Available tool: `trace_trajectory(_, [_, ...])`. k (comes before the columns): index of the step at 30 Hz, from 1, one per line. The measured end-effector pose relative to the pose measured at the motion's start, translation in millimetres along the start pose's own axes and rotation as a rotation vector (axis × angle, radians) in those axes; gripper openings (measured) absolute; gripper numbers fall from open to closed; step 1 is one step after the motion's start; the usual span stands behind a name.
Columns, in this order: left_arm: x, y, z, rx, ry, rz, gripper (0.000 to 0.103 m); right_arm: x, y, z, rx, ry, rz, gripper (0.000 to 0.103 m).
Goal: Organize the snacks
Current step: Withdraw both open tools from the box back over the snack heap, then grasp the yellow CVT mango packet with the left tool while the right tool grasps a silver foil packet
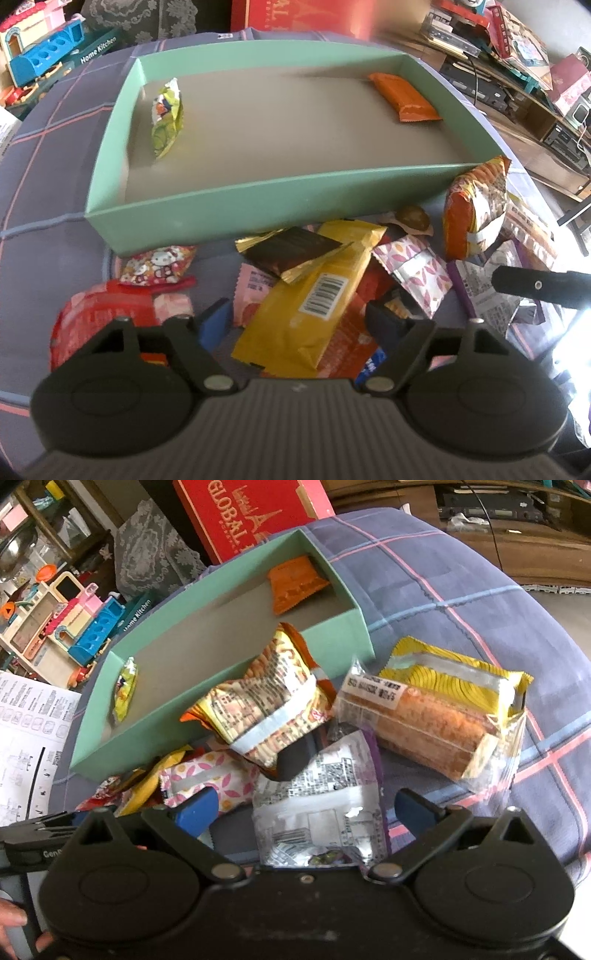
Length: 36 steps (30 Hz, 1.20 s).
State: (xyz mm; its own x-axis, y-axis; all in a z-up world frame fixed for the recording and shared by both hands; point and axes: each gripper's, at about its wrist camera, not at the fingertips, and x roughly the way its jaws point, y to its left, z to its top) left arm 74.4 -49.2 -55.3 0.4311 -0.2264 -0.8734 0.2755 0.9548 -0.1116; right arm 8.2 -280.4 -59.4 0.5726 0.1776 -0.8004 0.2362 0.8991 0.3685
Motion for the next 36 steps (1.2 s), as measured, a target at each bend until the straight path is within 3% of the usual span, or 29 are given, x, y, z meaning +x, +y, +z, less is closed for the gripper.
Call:
trace_trajectory(4, [-3, 1, -1, 0.006, -0.017, -0.003, 0.054, 1, -1, -4, 0.002, -0.009, -0.009, 0.101])
trace_trajectory(6, [-5, -2, -2, 0.032, -0.019, -0.011, 0.047, 0, 1, -6, -0.016, -0.017, -0.014, 0.092])
trace_trajectory(8, [-7, -5, -4, 0.058, -0.019, -0.015, 0.044, 0, 3, -7, -0.032, -0.019, -0.016, 0.076])
trace_trajectory(10, [-9, -7, -8, 0.082, -0.014, -0.027, 0.043, -1, 6, -8, -0.055, -0.020, -0.018, 0.072])
trace_trajectory(19, [-22, -5, -23, 0.129, 0.015, -0.072, 0.041, -3, 18, -19, -0.118, -0.007, -0.007, 0.071])
trace_trajectory(21, [-23, -4, -20, 0.125, 0.012, -0.060, 0.051, -3, 17, -20, -0.117, -0.007, -0.005, 0.071])
trace_trajectory(27, [-21, -6, -2, 0.097, 0.004, -0.060, 0.065, -5, 11, -19, -0.104, -0.005, 0.013, 0.072])
trace_trajectory(34, [1, -13, 6, 0.116, 0.049, -0.035, 0.062, -8, 6, -21, -0.095, 0.000, 0.038, 0.074])
trace_trajectory(36, [1, -14, 6, 0.122, 0.043, -0.037, 0.048, -9, 4, -23, -0.092, 0.000, 0.044, 0.075])
